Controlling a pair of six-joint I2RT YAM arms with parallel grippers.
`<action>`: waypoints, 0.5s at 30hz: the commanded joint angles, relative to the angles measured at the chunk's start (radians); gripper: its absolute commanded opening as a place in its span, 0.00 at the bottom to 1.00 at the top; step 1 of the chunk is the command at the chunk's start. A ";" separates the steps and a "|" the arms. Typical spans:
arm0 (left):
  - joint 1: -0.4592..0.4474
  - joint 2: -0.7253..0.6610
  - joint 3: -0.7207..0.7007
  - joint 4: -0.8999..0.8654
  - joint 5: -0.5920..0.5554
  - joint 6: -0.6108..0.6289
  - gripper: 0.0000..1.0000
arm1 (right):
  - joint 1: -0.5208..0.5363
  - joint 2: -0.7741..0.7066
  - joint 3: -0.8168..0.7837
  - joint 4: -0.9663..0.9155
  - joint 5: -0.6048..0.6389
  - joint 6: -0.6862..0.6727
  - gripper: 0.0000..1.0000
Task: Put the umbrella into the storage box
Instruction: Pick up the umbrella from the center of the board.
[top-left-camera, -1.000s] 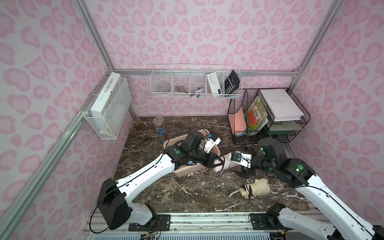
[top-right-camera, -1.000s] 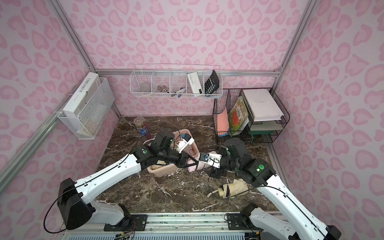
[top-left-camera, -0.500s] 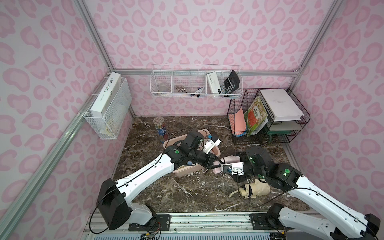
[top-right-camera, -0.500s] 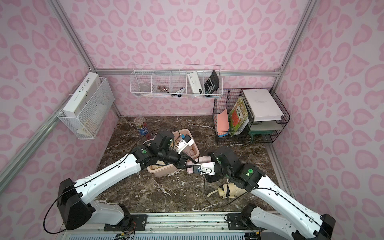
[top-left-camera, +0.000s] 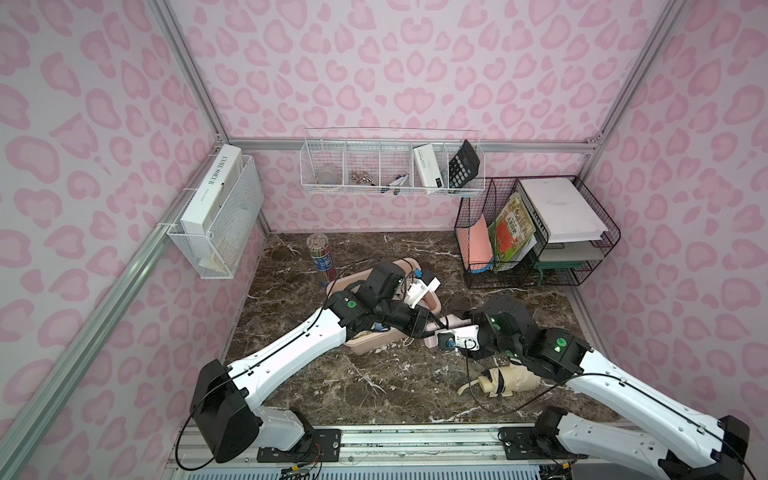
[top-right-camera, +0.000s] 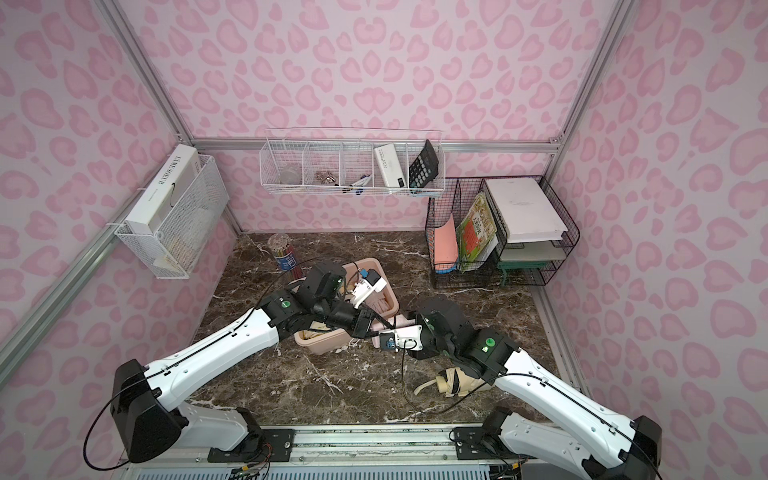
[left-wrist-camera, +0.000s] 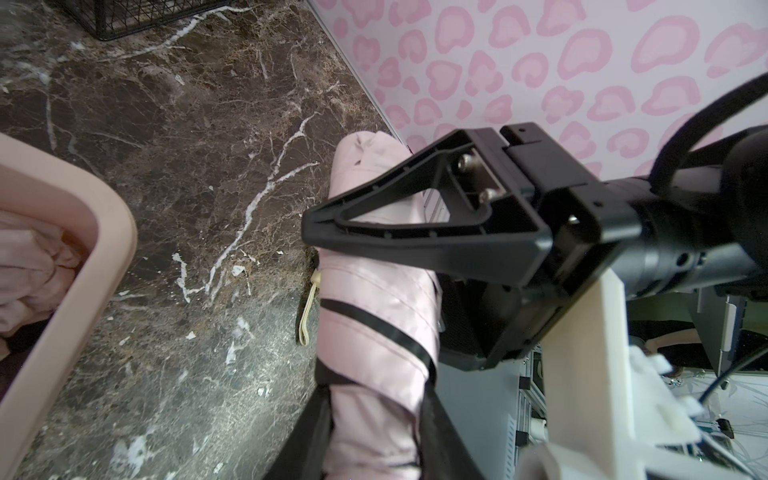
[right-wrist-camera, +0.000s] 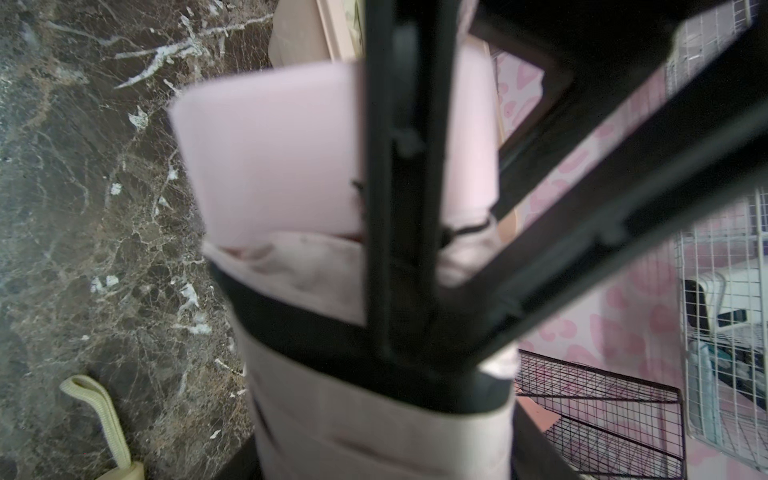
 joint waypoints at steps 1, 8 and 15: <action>-0.002 -0.015 -0.005 0.015 0.033 0.021 0.00 | 0.001 0.002 -0.002 0.028 0.005 0.006 0.54; -0.001 -0.031 -0.007 0.019 0.029 0.022 0.03 | 0.010 -0.004 -0.002 0.060 -0.007 0.024 0.44; 0.001 -0.089 -0.029 0.032 -0.029 0.011 0.50 | 0.014 -0.014 -0.012 0.096 -0.022 0.057 0.40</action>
